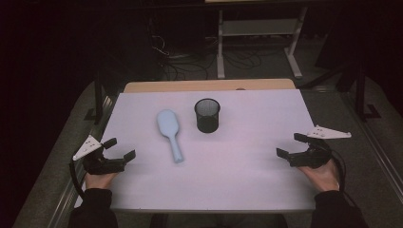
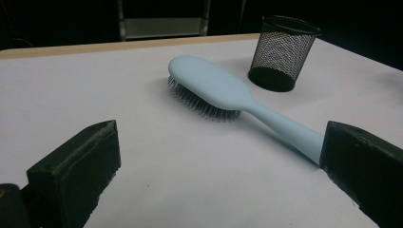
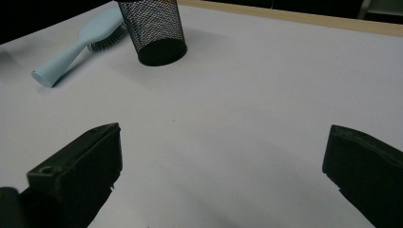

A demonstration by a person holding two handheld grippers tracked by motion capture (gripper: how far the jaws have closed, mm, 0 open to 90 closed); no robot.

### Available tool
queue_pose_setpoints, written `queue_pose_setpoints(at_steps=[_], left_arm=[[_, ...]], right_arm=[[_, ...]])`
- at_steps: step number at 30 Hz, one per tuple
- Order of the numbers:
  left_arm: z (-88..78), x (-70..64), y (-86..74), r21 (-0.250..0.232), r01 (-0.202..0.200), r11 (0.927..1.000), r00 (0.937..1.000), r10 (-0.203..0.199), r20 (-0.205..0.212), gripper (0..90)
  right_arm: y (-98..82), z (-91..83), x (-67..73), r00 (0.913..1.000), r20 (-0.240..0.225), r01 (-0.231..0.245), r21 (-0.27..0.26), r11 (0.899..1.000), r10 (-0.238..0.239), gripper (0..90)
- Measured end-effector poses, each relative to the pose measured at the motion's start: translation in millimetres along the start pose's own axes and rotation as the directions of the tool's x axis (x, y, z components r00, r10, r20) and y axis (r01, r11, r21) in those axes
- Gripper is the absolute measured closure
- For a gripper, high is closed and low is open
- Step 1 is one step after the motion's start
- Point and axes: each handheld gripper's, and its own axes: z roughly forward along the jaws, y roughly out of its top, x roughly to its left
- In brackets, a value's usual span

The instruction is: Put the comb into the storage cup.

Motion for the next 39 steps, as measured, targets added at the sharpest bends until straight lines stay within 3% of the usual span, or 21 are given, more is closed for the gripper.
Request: queue_pose_setpoints(at_steps=[8,30,39], left_arm=[[0.6,-2.1,0.6,0.009,-0.016,0.9998,0.9999,0.016,-0.006,0.0],[-1.6,-6.6,5.2,0.012,-0.014,0.9998,0.9994,0.014,0.03,0.0],[0.6,-10.3,16.9,0.022,-0.049,0.9986,0.9982,0.048,0.035,0.0]], right_arm=[[0.2,-0.6,1.3,1.0,-0.003,0.006,-0.002,1.0,-0.006,0.0],[-2.5,-4.9,3.2,0.9995,-0.032,-0.006,-0.003,1.0,0.006,0.0],[-3.7,-2.2,3.6,0.9994,-0.034,-0.009,0.01,1.0,0.009,0.0]])
